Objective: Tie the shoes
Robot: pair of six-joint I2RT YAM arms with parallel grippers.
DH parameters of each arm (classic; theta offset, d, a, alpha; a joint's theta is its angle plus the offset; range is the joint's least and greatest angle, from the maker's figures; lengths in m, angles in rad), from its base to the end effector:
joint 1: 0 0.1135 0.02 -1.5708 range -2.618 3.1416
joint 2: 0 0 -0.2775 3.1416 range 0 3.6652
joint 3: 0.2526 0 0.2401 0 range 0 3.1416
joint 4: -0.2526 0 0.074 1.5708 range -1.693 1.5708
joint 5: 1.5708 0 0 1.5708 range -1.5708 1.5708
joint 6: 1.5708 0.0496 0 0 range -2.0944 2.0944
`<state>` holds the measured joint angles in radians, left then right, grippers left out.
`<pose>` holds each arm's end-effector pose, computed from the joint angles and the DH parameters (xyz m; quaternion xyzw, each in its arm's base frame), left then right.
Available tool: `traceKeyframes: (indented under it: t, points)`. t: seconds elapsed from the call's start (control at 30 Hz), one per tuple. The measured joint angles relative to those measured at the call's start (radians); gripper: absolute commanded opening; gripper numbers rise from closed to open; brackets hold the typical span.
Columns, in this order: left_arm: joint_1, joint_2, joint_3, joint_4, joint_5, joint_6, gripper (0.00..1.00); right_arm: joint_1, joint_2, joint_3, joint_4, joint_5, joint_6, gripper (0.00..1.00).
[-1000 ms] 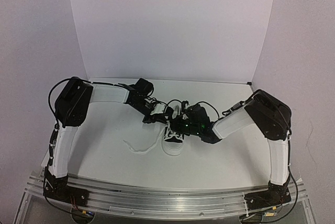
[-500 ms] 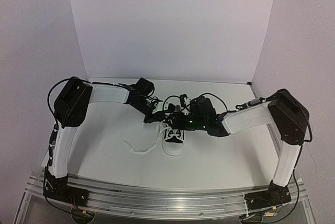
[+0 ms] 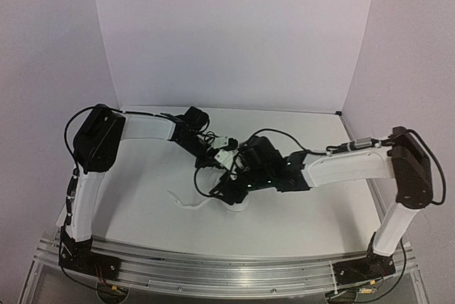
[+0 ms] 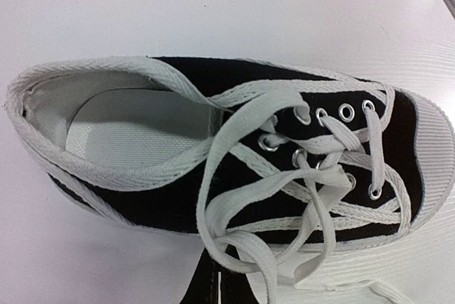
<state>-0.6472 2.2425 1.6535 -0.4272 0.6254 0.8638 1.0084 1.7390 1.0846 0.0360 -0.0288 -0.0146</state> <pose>0.3650 -0.3123 0.1544 0.6888 0.6084 -0.2660 0.2909 0.2057 0.3291 0.2215 -0.4407 0.7717 0.2297 0.3968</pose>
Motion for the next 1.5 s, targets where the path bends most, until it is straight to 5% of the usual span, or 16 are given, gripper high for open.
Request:
traceKeyframes:
  t: [0.2,0.4,0.47,0.57,0.63,0.73,1.03,1.5]
  points:
    - [0.000,0.000,0.000,-0.002,-0.001,-0.031,0.00,0.068,0.340,0.315,-0.015,-0.080,-0.214,0.65]
    - [0.000,0.000,0.003,-0.003,-0.001,-0.054,0.00,0.069,0.527,0.457,-0.088,-0.103,-0.257,0.61]
    - [0.000,0.000,0.003,-0.003,-0.001,-0.054,0.00,0.068,0.560,0.492,-0.106,-0.102,-0.257,0.51]
    - [0.000,0.000,0.003,-0.003,-0.006,-0.054,0.00,0.068,0.574,0.519,-0.121,-0.092,-0.247,0.18]
    - [0.000,0.000,0.005,-0.006,-0.018,-0.054,0.00,0.067,0.574,0.518,-0.124,-0.077,-0.233,0.05]
    - [0.000,0.000,0.020,-0.023,-0.046,-0.060,0.00,0.066,0.561,0.493,-0.109,-0.059,-0.210,0.00]
    - [0.002,-0.007,0.061,-0.067,-0.141,-0.085,0.00,0.049,0.356,0.302,-0.154,-0.012,-0.066,0.00]
    - [0.061,-0.011,0.061,-0.099,-0.157,-0.177,0.00,-0.187,-0.409,-0.309,0.027,0.125,0.339,0.00]
